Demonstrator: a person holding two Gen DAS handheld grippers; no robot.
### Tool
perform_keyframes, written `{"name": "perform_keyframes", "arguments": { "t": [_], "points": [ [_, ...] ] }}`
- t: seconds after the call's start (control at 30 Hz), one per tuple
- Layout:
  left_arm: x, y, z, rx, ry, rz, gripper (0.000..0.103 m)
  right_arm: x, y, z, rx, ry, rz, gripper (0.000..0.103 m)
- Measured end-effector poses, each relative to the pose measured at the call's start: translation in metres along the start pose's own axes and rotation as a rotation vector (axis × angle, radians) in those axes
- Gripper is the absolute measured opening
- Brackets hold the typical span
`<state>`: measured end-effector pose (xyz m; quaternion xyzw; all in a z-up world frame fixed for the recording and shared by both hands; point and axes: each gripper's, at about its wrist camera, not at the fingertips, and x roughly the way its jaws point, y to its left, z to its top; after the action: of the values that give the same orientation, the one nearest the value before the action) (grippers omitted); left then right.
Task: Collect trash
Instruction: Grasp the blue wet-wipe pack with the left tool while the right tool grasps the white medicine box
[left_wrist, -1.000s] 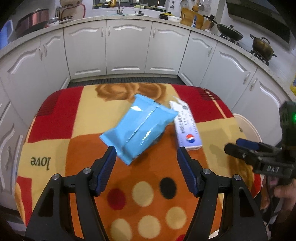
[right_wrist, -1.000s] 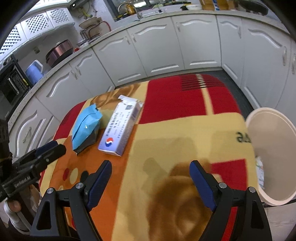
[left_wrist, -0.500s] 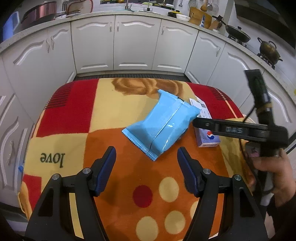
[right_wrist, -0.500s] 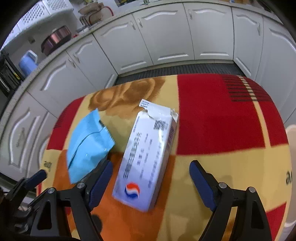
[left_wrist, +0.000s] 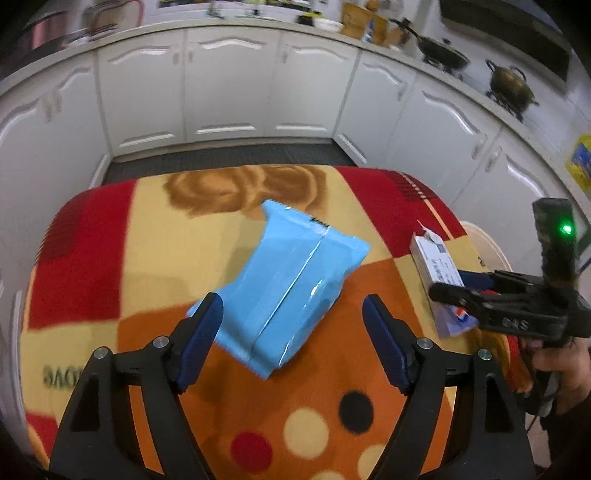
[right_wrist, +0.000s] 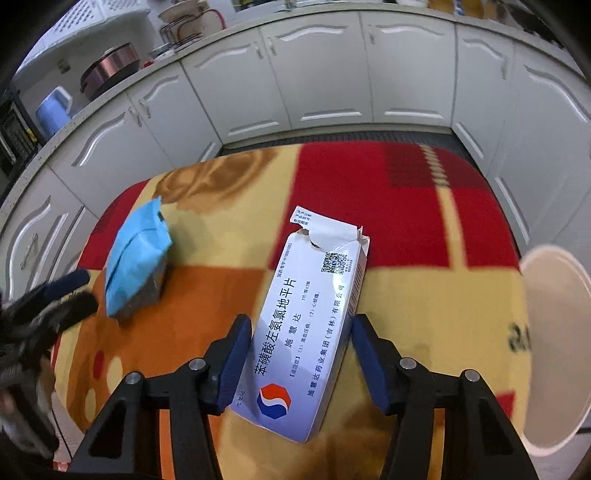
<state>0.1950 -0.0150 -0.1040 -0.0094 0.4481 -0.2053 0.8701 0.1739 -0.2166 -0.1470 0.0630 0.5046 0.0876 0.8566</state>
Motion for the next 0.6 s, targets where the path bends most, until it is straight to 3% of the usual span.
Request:
{"name": "perform_keyframes", "arguments": {
  "t": [0.07, 0.17, 0.3, 0.47, 0.53, 0.57, 0.6],
  "points": [
    [0.010, -0.003, 0.006, 0.025, 0.016, -0.003, 0.080, -0.003, -0.004, -0.004, 0.019, 0.005, 0.019, 0.056],
    [0.026, -0.004, 0.015, 0.056, 0.036, 0.018, 0.082, -0.005, -0.004, -0.005, 0.045, 0.001, 0.046, 0.068],
    [0.046, 0.002, 0.019, 0.029, 0.088, 0.017, 0.082, -0.003, 0.005, -0.003, 0.033, -0.002, 0.045, 0.068],
    [0.043, 0.008, 0.015, -0.052, 0.073, -0.005, 0.078, 0.002, 0.016, -0.003, -0.003, -0.012, 0.032, 0.068],
    [0.037, 0.010, 0.013, -0.085, 0.059, -0.005, 0.070, 0.004, 0.020, -0.005, -0.033, -0.018, -0.003, 0.062],
    [0.035, 0.010, 0.012, -0.091, 0.054, 0.001, 0.067, 0.005, 0.021, -0.006, -0.047, -0.022, -0.015, 0.051],
    [0.032, 0.009, 0.010, -0.107, 0.051, 0.006, 0.064, 0.005, 0.021, -0.008, -0.057, -0.025, -0.015, 0.051]
  ]
}}
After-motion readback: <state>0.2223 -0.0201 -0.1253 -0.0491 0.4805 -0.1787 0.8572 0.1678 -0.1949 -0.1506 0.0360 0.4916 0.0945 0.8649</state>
